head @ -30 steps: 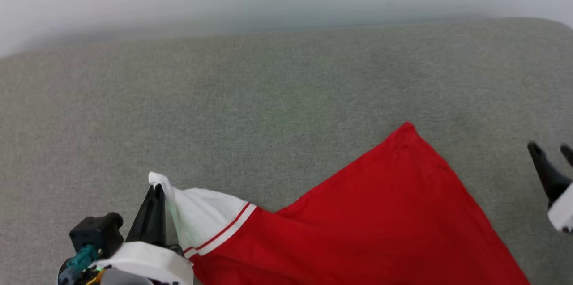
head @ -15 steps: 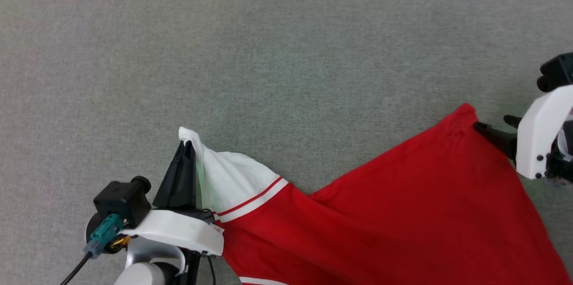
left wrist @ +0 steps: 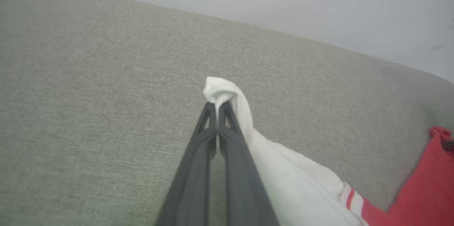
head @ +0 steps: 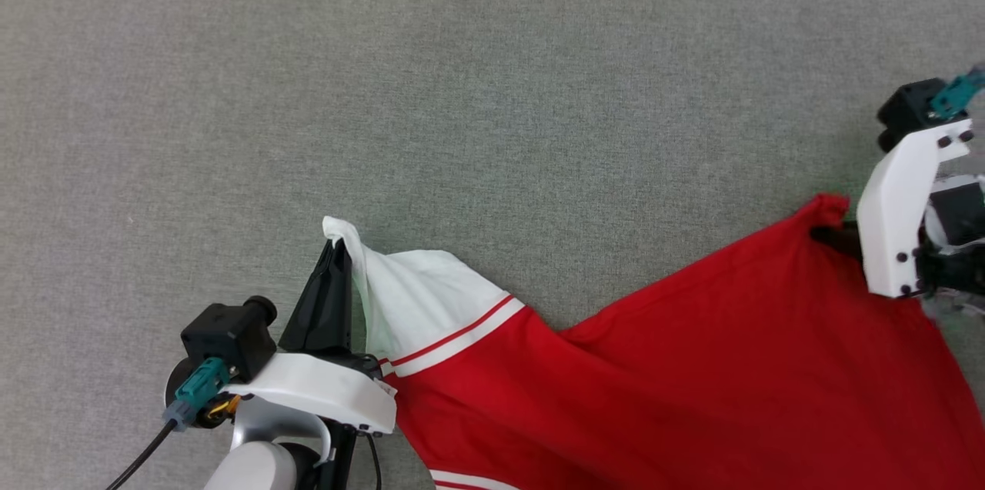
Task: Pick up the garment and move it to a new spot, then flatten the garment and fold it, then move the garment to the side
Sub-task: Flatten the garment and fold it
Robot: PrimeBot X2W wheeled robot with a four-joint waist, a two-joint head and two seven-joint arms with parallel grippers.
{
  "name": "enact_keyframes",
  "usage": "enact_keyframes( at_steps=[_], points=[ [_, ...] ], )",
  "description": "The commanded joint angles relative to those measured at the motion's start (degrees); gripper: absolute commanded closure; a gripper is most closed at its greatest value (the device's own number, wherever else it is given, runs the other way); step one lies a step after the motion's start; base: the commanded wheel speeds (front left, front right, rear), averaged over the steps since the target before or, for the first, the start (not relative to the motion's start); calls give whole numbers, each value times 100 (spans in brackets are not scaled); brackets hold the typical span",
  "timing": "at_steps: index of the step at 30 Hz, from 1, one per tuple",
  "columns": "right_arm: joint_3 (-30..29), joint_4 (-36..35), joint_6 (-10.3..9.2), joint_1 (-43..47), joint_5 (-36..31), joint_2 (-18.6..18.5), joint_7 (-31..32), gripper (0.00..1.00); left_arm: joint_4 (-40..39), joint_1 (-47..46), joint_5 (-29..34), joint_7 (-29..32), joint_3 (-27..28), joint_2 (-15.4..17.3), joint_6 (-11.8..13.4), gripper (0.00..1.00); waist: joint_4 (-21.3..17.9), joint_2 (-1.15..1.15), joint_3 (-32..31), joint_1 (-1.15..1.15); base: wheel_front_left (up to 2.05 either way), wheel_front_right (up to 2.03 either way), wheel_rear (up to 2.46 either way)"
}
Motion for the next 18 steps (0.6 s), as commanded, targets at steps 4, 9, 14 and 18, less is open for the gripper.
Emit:
enact_keyframes(
  at_steps=[4,9,14,18],
  points=[
    [265,230,0,214,160,144,-23,100,82,-101,-53,23,35,53,-27,100,-61,0,-177,-1,0,0,0],
    [204,188,0,76,176,27,-572,100,225,-208,-104,65,68,176,-168,100,-180,0,-606,-1,0,0,0],
    [42,313,0,-51,-119,-7,-1405,100,511,-718,-149,210,118,357,-437,100,-343,0,-1149,-1,0,0,0],
    [-152,555,-1,-193,-369,66,-1905,100,881,-1408,-122,350,115,504,-676,100,-493,0,-1519,-1,0,0,0]
  ],
)
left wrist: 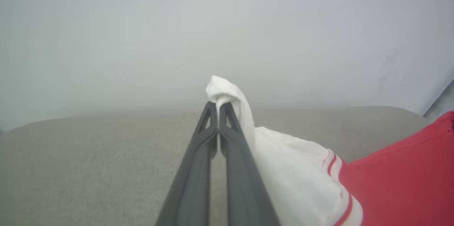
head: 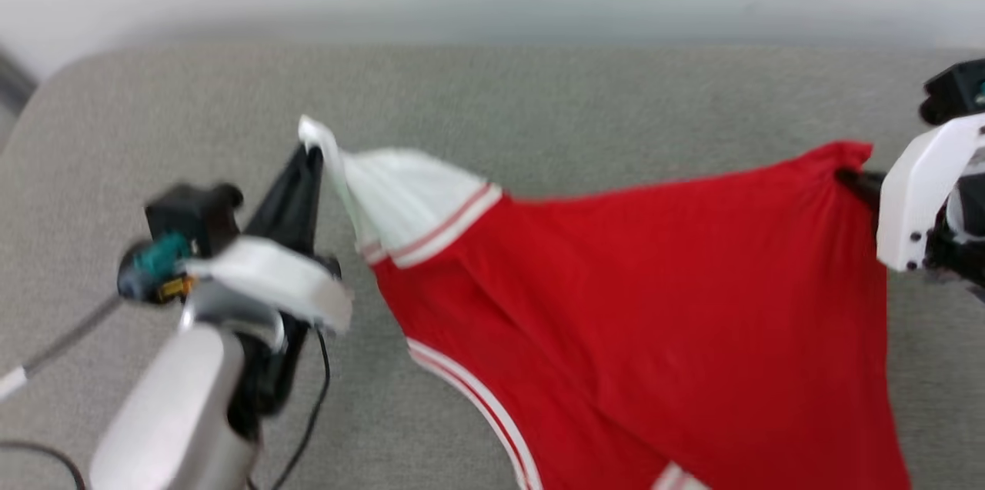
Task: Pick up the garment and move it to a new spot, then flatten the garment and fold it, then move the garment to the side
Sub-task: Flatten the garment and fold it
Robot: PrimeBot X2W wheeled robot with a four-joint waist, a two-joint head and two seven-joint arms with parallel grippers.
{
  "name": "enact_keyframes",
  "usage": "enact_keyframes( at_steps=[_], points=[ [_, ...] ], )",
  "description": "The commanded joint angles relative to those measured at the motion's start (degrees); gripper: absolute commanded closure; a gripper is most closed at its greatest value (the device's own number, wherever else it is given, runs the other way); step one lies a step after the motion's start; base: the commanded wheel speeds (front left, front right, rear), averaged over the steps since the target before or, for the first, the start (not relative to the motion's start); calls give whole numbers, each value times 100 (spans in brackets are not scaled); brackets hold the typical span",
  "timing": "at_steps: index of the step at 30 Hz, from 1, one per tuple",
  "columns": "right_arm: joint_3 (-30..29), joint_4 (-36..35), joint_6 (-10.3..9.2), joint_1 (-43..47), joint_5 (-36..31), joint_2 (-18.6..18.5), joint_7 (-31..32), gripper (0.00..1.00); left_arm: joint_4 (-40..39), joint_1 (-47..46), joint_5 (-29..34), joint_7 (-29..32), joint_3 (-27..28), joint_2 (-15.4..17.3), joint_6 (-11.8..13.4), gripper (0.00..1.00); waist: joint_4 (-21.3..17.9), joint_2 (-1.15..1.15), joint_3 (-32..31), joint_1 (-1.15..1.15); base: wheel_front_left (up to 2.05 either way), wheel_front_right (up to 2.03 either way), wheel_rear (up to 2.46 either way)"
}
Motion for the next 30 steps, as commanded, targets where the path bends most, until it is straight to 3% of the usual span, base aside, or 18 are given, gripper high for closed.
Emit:
enact_keyframes(
  at_steps=[1,7,14,24,25,30],
  points=[
    [-48,35,-1,-136,-68,65,-141,100,94,-227,-14,14,45,19,-42,100,-193,0,-305,0,0,0,0],
    [-160,386,-2,-691,-313,250,-610,100,1010,-1449,-168,114,270,48,-264,100,-458,0,-563,0,0,0,0],
    [-247,701,-2,-1610,-538,283,-1180,100,2023,-3014,-30,96,259,20,-462,100,-585,0,-358,0,0,0,0],
    [-462,721,-3,-3280,-698,143,-2156,100,2781,-5370,330,-236,290,110,-576,100,-667,0,905,0,0,0,0],
    [-429,677,-3,-3843,-770,113,-2456,100,2865,-6039,425,-268,328,207,-567,100,-708,0,1359,0,0,0,0],
    [-208,797,-3,-4503,-782,118,-2835,100,3025,-6729,490,-359,389,302,-596,100,-767,0,1939,0,0,0,0]
  ],
)
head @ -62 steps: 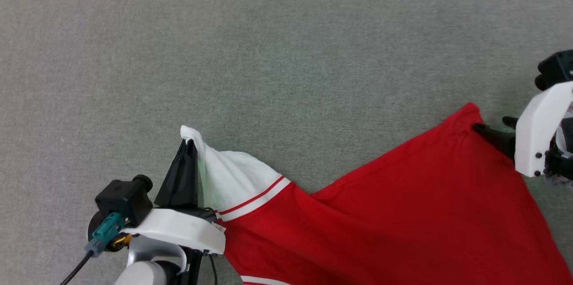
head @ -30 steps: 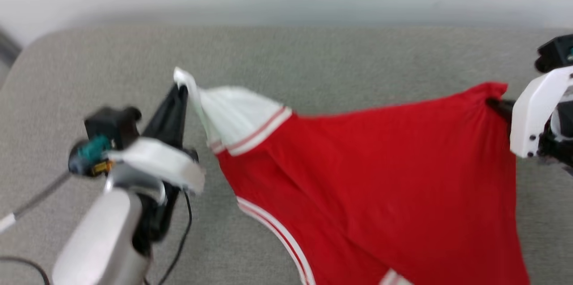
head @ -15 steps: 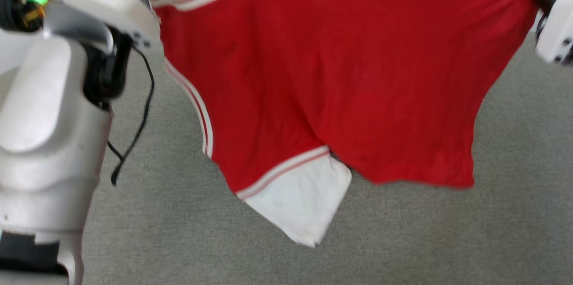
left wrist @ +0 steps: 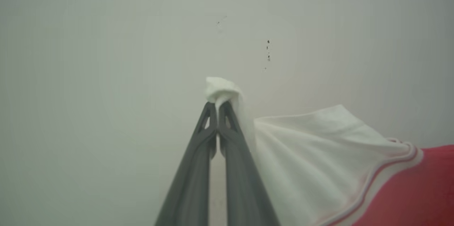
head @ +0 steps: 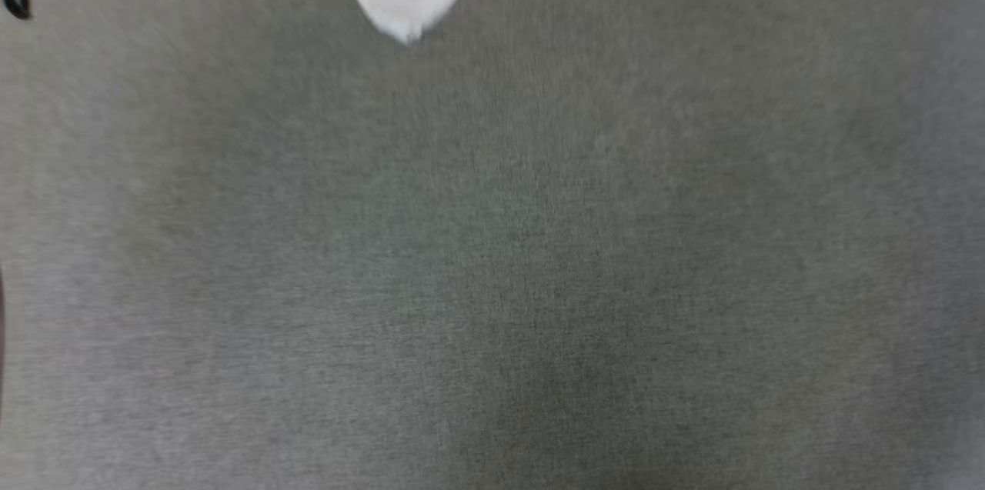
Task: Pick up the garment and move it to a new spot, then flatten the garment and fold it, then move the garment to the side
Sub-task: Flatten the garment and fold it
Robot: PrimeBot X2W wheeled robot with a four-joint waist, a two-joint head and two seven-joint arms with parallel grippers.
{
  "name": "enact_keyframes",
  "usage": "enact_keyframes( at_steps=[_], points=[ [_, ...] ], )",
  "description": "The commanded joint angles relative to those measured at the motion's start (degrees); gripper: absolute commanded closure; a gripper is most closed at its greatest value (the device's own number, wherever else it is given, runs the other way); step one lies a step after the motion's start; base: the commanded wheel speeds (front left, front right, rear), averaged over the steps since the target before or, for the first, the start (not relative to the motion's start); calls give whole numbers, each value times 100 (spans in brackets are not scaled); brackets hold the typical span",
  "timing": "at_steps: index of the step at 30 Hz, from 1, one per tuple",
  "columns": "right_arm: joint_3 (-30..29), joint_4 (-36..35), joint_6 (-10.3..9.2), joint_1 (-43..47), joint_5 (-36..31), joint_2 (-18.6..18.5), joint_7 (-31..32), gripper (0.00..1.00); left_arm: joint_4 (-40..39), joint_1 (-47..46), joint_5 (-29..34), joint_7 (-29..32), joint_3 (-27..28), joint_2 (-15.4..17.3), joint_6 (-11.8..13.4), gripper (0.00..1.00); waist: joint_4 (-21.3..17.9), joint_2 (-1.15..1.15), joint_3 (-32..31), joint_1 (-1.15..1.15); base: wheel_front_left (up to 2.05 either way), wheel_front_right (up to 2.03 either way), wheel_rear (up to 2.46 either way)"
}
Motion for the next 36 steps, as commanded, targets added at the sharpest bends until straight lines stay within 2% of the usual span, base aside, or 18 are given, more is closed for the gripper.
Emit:
enact_keyframes(
  at_steps=[1,11,20,28,32,36],
  points=[
    [52,27,-4,-199,6,-34,-56,100,43,-167,39,4,16,43,-4,100,-66,0,510,-1,0,0,0],
    [642,471,-4,-883,215,3,-511,100,454,-465,10,-203,-30,-47,-45,100,-2,0,1253,-1,0,0,0],
    [1201,981,-4,-818,527,96,-720,100,1028,-142,-167,-407,-39,-185,-156,100,51,0,1348,-1,0,0,0],
    [1912,1224,-4,174,1004,-120,-999,100,1560,1007,-591,-676,111,-378,-403,100,257,0,648,-1,0,0,0],
    [2244,1242,-4,1129,1323,-303,-1165,100,1600,2044,-803,-773,207,-475,-496,100,361,0,15,-1,0,0,0],
    [2459,1100,-5,2173,1691,-445,-1267,100,1438,3237,-970,-821,308,-399,-513,100,388,0,-583,-1,0,0,0]
  ],
)
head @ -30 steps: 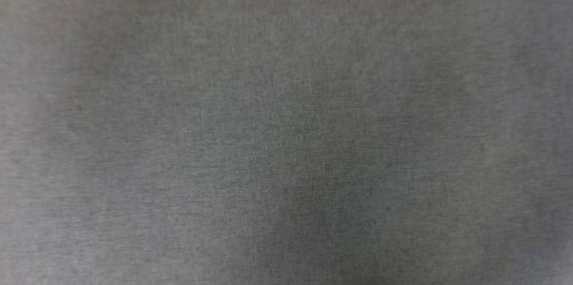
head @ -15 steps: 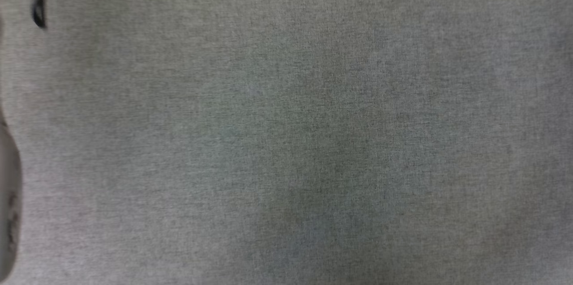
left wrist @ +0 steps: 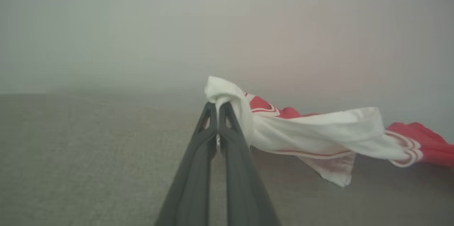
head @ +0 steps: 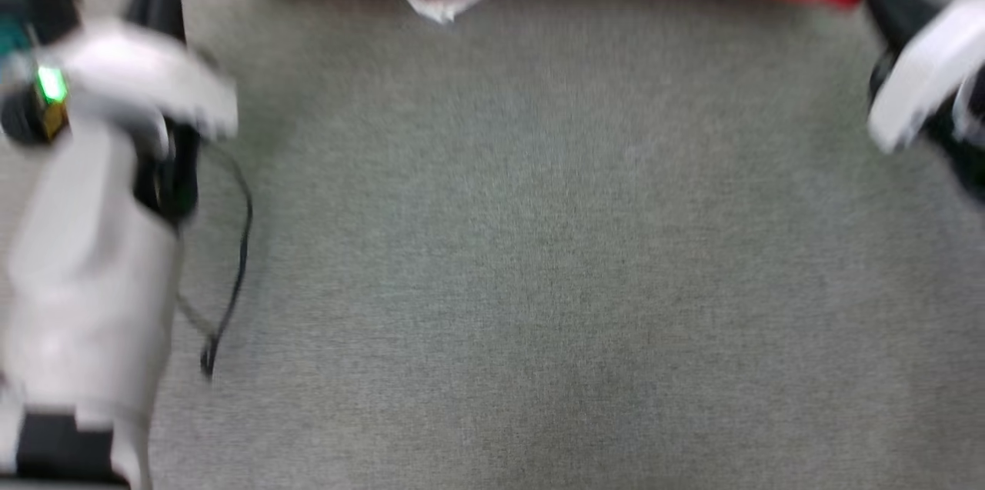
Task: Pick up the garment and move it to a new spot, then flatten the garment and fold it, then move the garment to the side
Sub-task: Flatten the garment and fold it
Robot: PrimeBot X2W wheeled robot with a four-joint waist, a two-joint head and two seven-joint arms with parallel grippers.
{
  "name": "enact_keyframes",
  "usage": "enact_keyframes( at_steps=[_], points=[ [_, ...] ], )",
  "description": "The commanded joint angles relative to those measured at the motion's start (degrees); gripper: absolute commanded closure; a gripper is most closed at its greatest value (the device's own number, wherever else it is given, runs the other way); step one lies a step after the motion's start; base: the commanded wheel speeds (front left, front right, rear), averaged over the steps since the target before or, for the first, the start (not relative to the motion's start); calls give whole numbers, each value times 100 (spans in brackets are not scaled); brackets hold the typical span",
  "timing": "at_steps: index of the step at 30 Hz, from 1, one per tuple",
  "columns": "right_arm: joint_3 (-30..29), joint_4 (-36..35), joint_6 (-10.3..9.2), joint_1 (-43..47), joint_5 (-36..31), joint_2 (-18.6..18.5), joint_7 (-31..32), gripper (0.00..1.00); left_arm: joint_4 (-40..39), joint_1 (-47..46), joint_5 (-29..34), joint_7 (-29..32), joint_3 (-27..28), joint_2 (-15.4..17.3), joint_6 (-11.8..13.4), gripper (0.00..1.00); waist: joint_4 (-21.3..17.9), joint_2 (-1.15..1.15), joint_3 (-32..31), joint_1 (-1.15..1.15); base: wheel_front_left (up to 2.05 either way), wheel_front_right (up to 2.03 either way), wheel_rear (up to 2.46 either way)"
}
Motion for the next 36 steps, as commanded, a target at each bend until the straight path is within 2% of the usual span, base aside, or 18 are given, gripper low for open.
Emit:
enact_keyframes(
  at_steps=[1,8,14,18,22,28,32,36],
  points=[
    [31,-37,-8,238,48,-85,-34,100,-55,242,-36,-47,18,47,-10,100,83,0,-566,0,0,0,0],
    [153,-468,-10,1908,311,-373,-192,100,-876,2431,-176,122,18,207,253,100,117,0,-1451,0,0,0,0],
    [-128,-955,-11,3320,355,-536,-165,100,-2268,4296,-424,542,194,410,813,100,127,0,-2075,0,0,0,0],
    [-576,-1343,-12,4294,289,-526,-35,100,-3441,5493,-588,942,335,522,1303,100,164,0,-2414,0,0,0,0],
    [-1175,-1847,-11,5292,129,-381,268,100,-4555,6490,-719,1388,398,610,1769,100,226,0,-2634,0,0,0,0],
    [-2320,-2904,-10,6642,-347,34,1048,100,-5732,7438,-838,1949,402,750,2231,100,268,0,-2677,0,0,0,0],
    [-3045,-3680,-10,7135,-745,432,1706,100,-6248,7540,-860,2102,439,815,2360,100,258,0,-2566,0,0,0,0],
    [-3457,-4176,-9,7104,-1086,805,2320,100,-6343,7059,-793,2163,311,815,2240,100,234,0,-2322,0,0,0,0]
  ],
)
